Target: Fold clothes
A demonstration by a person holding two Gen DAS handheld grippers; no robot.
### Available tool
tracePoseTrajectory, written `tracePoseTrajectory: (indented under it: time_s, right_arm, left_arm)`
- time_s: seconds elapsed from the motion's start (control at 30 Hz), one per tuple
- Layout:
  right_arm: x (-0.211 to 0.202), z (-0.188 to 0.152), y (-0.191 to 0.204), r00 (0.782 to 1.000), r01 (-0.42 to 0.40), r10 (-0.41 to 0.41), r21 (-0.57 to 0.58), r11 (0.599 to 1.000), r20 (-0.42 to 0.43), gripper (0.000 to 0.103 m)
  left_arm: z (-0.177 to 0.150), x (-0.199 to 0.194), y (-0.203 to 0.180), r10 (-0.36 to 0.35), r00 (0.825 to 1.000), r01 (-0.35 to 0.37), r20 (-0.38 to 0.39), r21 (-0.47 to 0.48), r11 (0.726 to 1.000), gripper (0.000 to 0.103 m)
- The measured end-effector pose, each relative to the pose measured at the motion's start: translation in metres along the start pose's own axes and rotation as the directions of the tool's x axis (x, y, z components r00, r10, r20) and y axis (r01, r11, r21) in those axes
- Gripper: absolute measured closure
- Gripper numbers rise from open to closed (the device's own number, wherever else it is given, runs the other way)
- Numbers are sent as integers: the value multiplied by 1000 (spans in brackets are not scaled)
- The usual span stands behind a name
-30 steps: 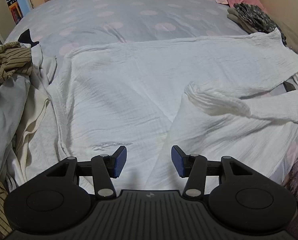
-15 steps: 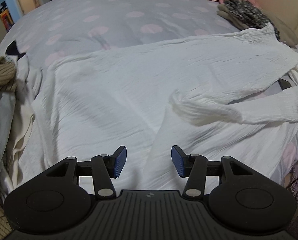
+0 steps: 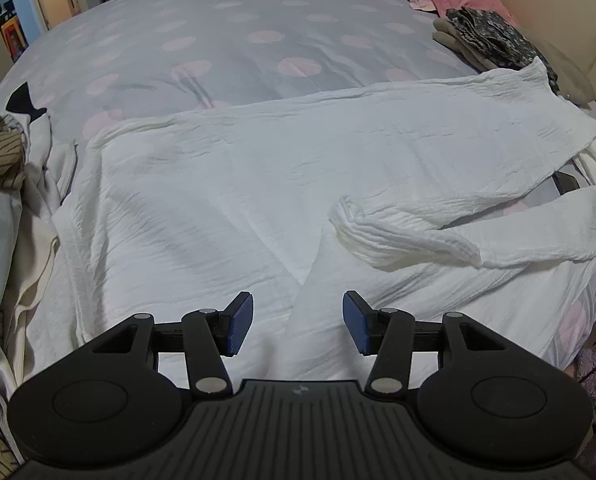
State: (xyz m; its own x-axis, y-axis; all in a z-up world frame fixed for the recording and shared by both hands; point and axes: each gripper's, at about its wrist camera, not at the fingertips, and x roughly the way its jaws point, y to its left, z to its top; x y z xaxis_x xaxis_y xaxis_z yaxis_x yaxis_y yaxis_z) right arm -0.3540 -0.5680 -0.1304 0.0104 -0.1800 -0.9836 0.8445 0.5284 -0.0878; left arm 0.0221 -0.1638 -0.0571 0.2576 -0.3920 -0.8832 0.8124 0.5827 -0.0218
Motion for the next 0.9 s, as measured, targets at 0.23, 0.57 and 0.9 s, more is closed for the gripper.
tracePoseTrajectory:
  time_s: [0.23,0.57,0.9]
  right_arm:
    - [-63,32,-5,996,-68,65,55,996,57,98]
    - [-75,95,4,971,-48,30,69,996,237,97]
    - [-69,112,-9,952,-22,-6,87,996,306,74]
  left_arm:
    - [-2,3,7,9,1000,-9,-8,-27,1000,55]
    - [-7,5,12,20,1000,-21,-12,-53,998,55]
    - [-22,1,9,16,999,-16,-32,-3,1000,55]
